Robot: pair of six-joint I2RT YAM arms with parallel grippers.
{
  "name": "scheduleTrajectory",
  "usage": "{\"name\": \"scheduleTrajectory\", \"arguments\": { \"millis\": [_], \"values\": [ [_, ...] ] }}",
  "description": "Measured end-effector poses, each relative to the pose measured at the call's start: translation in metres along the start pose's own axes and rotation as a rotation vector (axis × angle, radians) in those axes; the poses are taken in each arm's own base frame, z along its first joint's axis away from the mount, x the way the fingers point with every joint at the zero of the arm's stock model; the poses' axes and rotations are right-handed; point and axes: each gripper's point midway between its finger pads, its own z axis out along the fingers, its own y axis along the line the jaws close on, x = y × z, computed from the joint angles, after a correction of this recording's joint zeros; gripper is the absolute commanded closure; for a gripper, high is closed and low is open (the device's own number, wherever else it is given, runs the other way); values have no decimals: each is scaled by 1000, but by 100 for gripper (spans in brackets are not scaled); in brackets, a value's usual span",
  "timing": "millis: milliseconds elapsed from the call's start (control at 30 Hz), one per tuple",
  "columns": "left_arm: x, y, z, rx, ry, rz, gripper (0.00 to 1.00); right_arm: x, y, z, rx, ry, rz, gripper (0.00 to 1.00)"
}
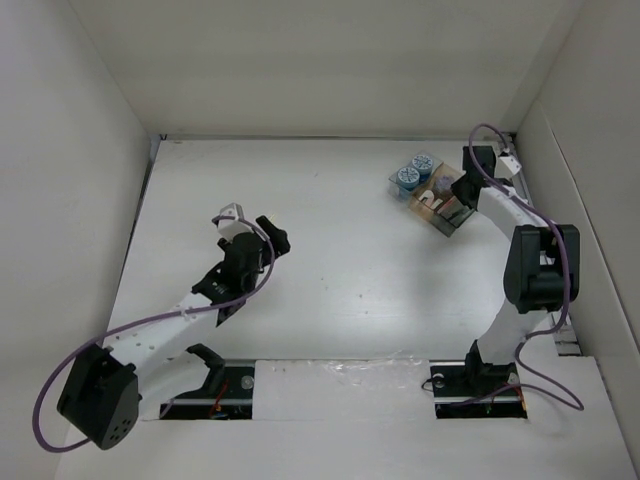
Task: Sort the stationery into containers
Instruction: Place the pen in the storage box, then pick up the pen from the center of the board.
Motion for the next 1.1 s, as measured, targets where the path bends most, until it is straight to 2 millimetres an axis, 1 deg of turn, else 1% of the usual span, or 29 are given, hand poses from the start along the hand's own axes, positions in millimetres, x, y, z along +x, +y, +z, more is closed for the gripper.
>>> {"name": "scheduleTrajectory", "arguments": {
  "millis": [67, 100, 200, 233, 267, 333, 400, 467, 533, 633, 700, 733, 800, 833, 900, 933, 1000, 1033, 1067, 1100],
  "values": [
    [-3, -2, 7, -22, 0, 8, 22, -1, -4, 2, 9, -3, 22, 93],
    [-4, -3, 10, -29, 0, 11, 20, 0, -5, 2, 12, -4, 24, 87],
    [-11, -2, 24, -80, -11, 33, 16, 1, -11, 3, 29, -2, 48, 62],
    [-13, -2, 28, -98, -16, 41, 15, 1, -13, 3, 33, -2, 57, 46],
    [-15, -1, 33, -121, -21, 49, 15, 0, -13, 2, 34, -5, 66, 40],
    [-20, -1, 46, -170, -31, 70, 15, 0, -14, 0, 33, -9, 77, 32],
    [-21, 0, 57, -208, -31, 91, 15, 0, -16, -3, 33, -11, 86, 26],
    [-21, 2, 71, -246, -22, 109, 15, 0, -18, -12, 26, -16, 94, 24],
    [-21, 10, 83, -289, -14, 117, 15, -6, -16, -29, 1, -30, 109, 24],
    [-26, 21, 99, -344, -12, 128, 15, -25, -1, -66, -91, -81, 143, 21],
    [-32, 24, 112, -371, -15, 139, 15, -36, 17, -103, -187, -118, 162, 21],
    [-35, 23, 119, -379, -14, 150, 17, -39, 25, -122, -240, -131, 169, 21],
    [-41, 17, 135, -376, -11, 175, 17, -39, 40, -157, -340, -146, 174, 21],
    [-42, 14, 141, -371, -5, 198, 17, -39, 46, -170, -381, -150, 177, 23],
    [-42, 10, 153, -357, 20, 244, 17, -29, 52, -192, -455, -138, 168, 26],
    [-41, 8, 158, -348, 35, 267, 18, -22, 52, -199, -478, -127, 159, 35],
    [-35, 9, 165, -330, 78, 331, 19, -3, 47, -206, -508, -92, 128, 51],
    [-32, 11, 167, -325, 100, 365, 19, 8, 45, -208, -518, -72, 112, 66],
    [-27, 15, 167, -323, 131, 412, 19, 17, 42, -209, -525, -54, 95, 74],
    [-25, 18, 168, -327, 144, 431, 19, 26, 39, -210, -529, -37, 82, 80]
  ]
}}
